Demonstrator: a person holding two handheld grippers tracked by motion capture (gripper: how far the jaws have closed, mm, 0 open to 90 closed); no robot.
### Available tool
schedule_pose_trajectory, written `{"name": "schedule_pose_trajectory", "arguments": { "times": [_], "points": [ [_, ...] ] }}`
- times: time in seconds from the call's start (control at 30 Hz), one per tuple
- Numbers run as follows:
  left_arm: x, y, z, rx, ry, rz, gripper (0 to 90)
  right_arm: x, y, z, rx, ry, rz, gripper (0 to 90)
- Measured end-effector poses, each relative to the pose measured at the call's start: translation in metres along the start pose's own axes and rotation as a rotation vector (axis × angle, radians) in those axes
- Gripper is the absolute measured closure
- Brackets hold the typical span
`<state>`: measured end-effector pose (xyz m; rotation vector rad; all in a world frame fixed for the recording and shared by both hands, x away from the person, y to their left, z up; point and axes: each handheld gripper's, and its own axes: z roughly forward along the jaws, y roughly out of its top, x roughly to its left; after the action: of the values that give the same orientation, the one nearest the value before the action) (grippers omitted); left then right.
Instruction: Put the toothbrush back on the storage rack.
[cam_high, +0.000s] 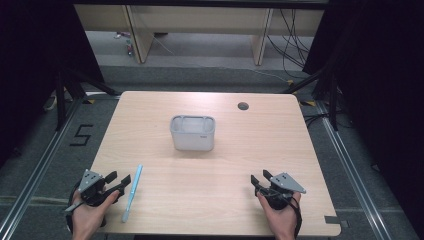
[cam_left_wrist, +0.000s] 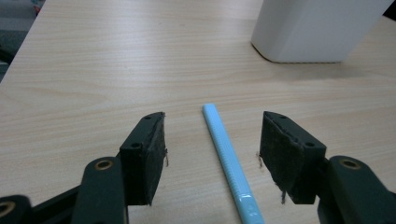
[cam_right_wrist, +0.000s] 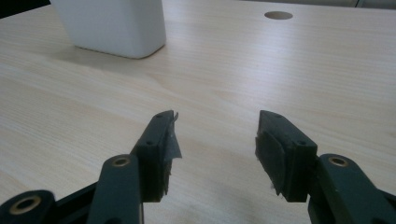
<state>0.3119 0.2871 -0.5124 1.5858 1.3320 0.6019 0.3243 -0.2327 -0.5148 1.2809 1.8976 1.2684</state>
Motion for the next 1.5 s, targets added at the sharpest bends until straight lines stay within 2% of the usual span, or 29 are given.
{"name": "schedule_pose_trajectory", "arguments": {
  "times": [0.03, 0.1, 0.17, 0.23, 0.27, 0.33, 0.37, 0.47, 0.5, 0.53, 0.57, 0.6, 0.63, 0.7, 0.73, 0.77, 0.83, 0.87, 0.93, 0.97, 1.07, 1.1, 1.13, 1.17, 1.23, 1.3, 1.37, 1.47, 1.5],
  "points": [
    [-0.005, 0.005, -0.002, 0.035, 0.008, 0.002, 39.7, 0.002, 0.0, 0.001, -0.002, -0.014, 0.023, 48.1],
    [-0.008, 0.008, -0.003, 0.057, 0.011, 0.004, 39.6, -0.001, 0.001, 0.0, 0.018, -0.023, -0.014, 48.6],
    [-0.014, 0.014, -0.004, 0.1, 0.005, 0.018, 38.7, 0.0, 0.001, 0.002, 0.03, -0.01, 0.009, 48.9],
    [-0.019, 0.021, -0.005, 0.181, 0.011, 0.023, 38.5, 0.0, 0.001, 0.002, 0.034, -0.008, 0.01, 48.9],
    [-0.021, 0.024, -0.005, 0.219, 0.013, 0.032, 37.5, -0.001, 0.001, 0.002, 0.046, -0.023, -0.011, 49.3],
    [-0.024, 0.03, -0.004, 0.295, 0.021, 0.07, 37.5, -0.001, 0.001, 0.002, 0.04, -0.019, -0.016, 49.4],
    [-0.025, 0.032, -0.003, 0.329, 0.016, 0.082, 38.0, 0.0, 0.001, 0.002, 0.059, -0.013, 0.004, 49.4],
    [-0.031, 0.037, 0.001, 0.404, 0.02, 0.087, 38.0, 0.0, 0.002, 0.002, 0.069, -0.012, -0.001, 49.4],
    [-0.034, 0.04, 0.003, 0.442, 0.019, 0.094, 37.7, 0.002, 0.001, 0.002, 0.07, -0.006, 0.037, 49.4],
    [-0.036, 0.042, 0.005, 0.455, 0.024, 0.095, 37.7, -0.001, 0.002, 0.002, 0.068, -0.01, -0.002, 49.4],
    [-0.037, 0.044, 0.007, 0.483, 0.035, 0.095, 37.7, -0.001, 0.001, 0.003, 0.064, -0.011, -0.003, 49.4],
    [-0.037, 0.047, 0.009, 0.521, 0.024, 0.098, 37.3, 0.002, 0.001, 0.003, 0.079, -0.021, 0.037, 49.4],
    [-0.039, 0.05, 0.01, 0.57, 0.024, 0.096, 37.3, -0.001, 0.001, 0.004, 0.067, -0.018, -0.002, 49.4],
    [-0.042, 0.053, 0.015, 0.627, 0.029, 0.093, 37.3, 0.001, 0.001, 0.005, 0.077, -0.016, 0.019, 49.4],
    [-0.044, 0.053, 0.019, 0.642, 0.042, 0.077, 37.3, 0.0, 0.001, 0.005, 0.078, -0.015, 0.012, 49.4],
    [-0.044, 0.055, 0.022, 0.68, 0.054, 0.112, 37.3, -0.001, 0.002, 0.004, 0.078, -0.008, 0.0, 49.4],
    [-0.044, 0.056, 0.027, 0.711, 0.082, 0.121, 37.4, -0.001, 0.002, 0.004, 0.09, 0.002, 0.016, 49.4],
    [-0.044, 0.055, 0.032, 0.718, 0.106, 0.095, 38.7, -0.001, 0.002, 0.004, 0.091, 0.004, 0.018, 49.4],
    [-0.04, 0.056, 0.037, 0.755, 0.118, 0.125, 41.3, 0.0, 0.002, 0.005, 0.083, 0.003, 0.013, 49.4],
    [-0.04, 0.056, 0.04, 0.761, 0.134, 0.114, 41.3, 0.0, 0.002, 0.005, 0.083, 0.003, 0.013, 49.4],
    [-0.038, 0.058, 0.045, 0.783, 0.138, 0.126, 46.2, 0.001, 0.001, 0.006, 0.087, -0.008, 0.021, 49.4],
    [-0.038, 0.059, 0.047, 0.793, 0.141, 0.138, 46.2, 0.001, 0.002, 0.005, 0.089, 0.006, 0.025, 49.4],
    [-0.037, 0.06, 0.049, 0.805, 0.141, 0.146, 46.7, 0.002, 0.003, 0.004, 0.114, -0.005, 0.024, 49.4],
    [-0.037, 0.06, 0.05, 0.814, 0.14, 0.149, 47.0, -0.001, 0.003, 0.004, 0.1, -0.007, -0.01, 49.4],
    [-0.038, 0.06, 0.053, 0.827, 0.14, 0.147, 48.1, -0.001, 0.003, 0.005, 0.101, -0.006, -0.011, 49.4],
    [-0.041, 0.058, 0.056, 0.868, 0.145, 0.122, 48.6, -0.001, 0.003, 0.005, 0.1, -0.004, -0.011, 49.3],
    [-0.041, 0.057, 0.058, 0.896, 0.151, 0.129, 49.9, -0.001, 0.003, 0.005, 0.094, -0.005, -0.014, 49.3],
    [-0.042, 0.056, 0.061, 0.899, 0.15, 0.131, 51.7, 0.001, 0.002, 0.006, 0.1, 0.003, -0.002, 49.4],
    [-0.043, 0.057, 0.062, 0.916, 0.151, 0.133, 52.5, 0.0, 0.002, 0.006, 0.095, 0.003, -0.018, 49.4]
  ]
}}
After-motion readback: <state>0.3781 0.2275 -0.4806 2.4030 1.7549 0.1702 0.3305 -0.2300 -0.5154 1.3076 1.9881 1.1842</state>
